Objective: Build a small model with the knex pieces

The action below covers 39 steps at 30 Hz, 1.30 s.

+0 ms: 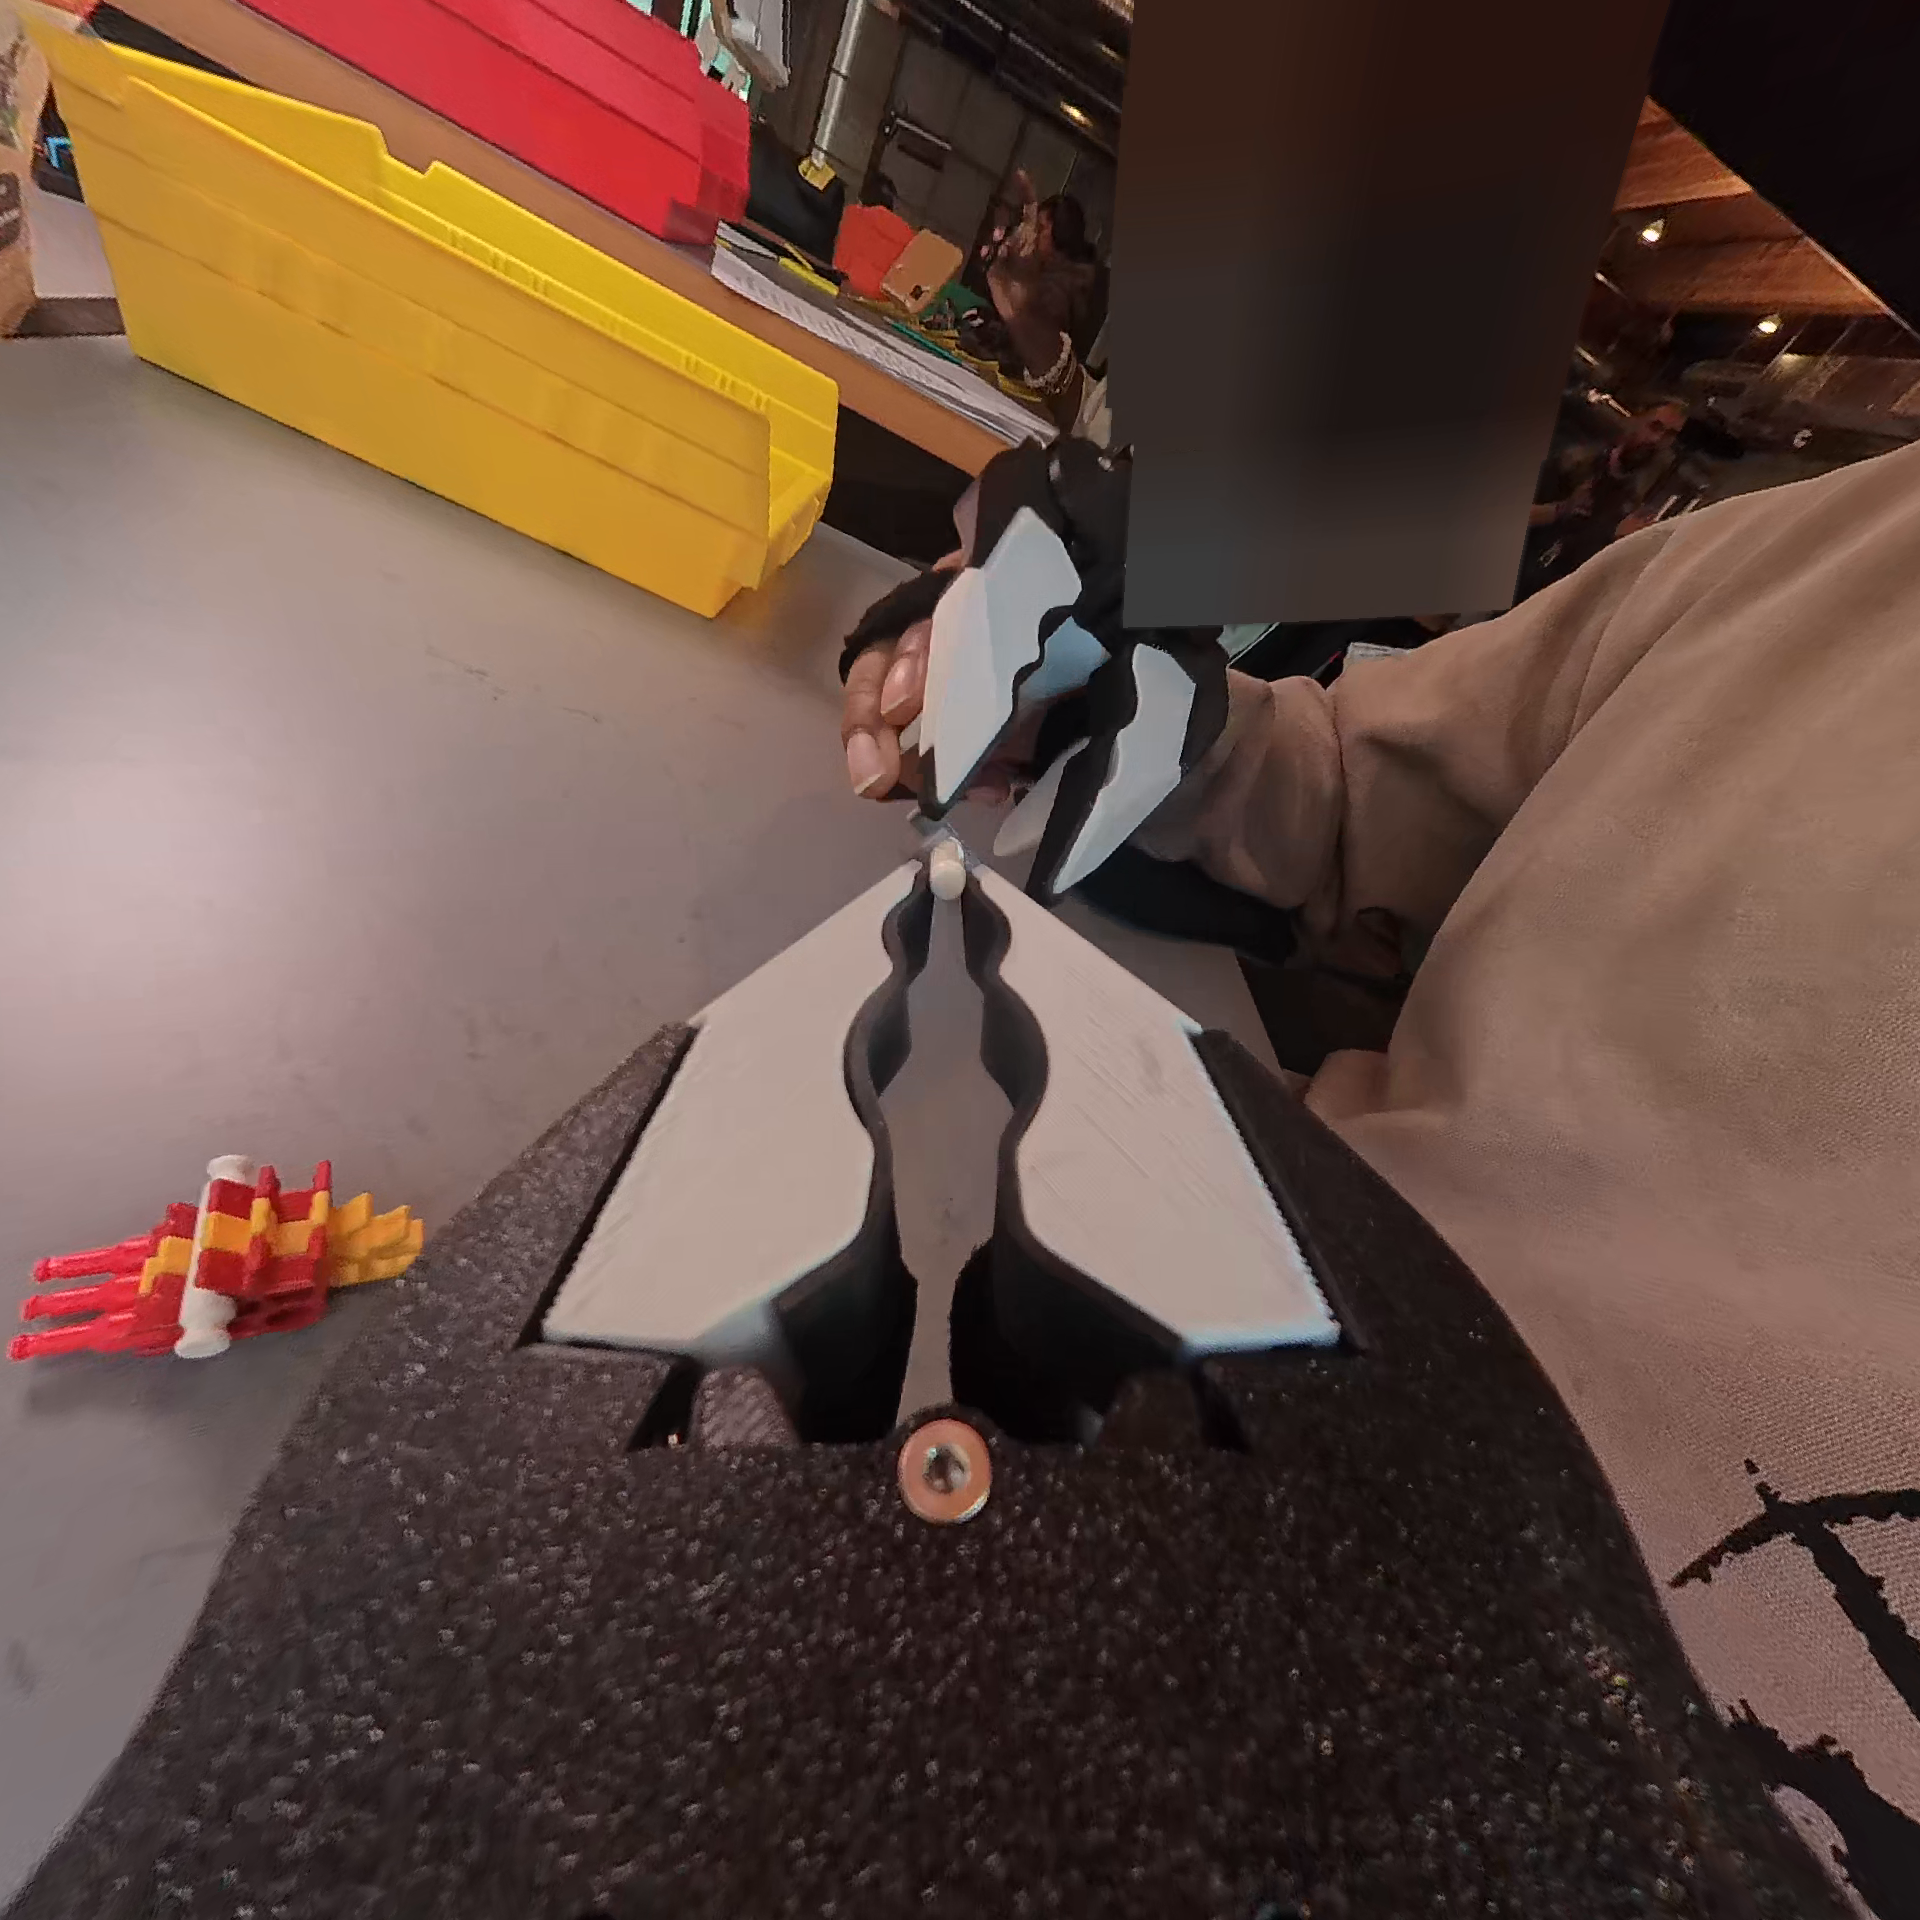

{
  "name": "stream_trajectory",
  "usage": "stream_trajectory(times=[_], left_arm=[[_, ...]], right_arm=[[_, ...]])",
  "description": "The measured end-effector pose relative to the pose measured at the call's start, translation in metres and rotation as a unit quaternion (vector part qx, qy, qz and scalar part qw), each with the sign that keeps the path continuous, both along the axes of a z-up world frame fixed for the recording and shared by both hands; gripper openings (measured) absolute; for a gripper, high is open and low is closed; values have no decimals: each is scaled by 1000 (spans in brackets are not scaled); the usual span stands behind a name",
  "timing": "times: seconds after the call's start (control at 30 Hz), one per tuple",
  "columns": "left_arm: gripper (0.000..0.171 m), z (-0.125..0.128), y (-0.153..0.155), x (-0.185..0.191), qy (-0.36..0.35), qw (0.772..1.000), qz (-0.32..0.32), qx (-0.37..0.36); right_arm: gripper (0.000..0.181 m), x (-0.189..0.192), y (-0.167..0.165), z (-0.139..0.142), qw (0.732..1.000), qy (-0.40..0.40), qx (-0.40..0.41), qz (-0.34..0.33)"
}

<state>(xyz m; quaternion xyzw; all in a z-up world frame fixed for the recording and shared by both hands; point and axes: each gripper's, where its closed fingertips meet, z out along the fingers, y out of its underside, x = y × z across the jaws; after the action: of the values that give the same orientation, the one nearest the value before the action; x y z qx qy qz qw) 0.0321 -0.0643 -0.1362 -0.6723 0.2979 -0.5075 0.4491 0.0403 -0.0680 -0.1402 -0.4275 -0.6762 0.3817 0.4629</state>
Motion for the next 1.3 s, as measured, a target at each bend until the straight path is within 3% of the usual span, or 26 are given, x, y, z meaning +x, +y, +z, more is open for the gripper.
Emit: stream_trajectory(times=[0.17,0.3,0.57,0.87,1.03,1.3], left_arm=[[5,11,0,-5,-13,999,14,33],[5,19,-2,-7,-23,998,19,57],[6,13,-4,-6,-11,999,12,46],[12,13,-8,-6,-14,999,-1,36],[6,13,-14,-3,1,999,-12,45],[5,33,-37,2,-60,993,-86,52]], right_arm=[[33,-4,5,16,979,35,-200,16],[37,-5,8,14,965,21,-260,20],[4,-9,1,19,952,30,-302,37],[3,-9,-4,10,959,9,-281,43],[3,-9,-7,10,955,8,-293,52],[6,-2,-32,34,906,34,-392,153]])
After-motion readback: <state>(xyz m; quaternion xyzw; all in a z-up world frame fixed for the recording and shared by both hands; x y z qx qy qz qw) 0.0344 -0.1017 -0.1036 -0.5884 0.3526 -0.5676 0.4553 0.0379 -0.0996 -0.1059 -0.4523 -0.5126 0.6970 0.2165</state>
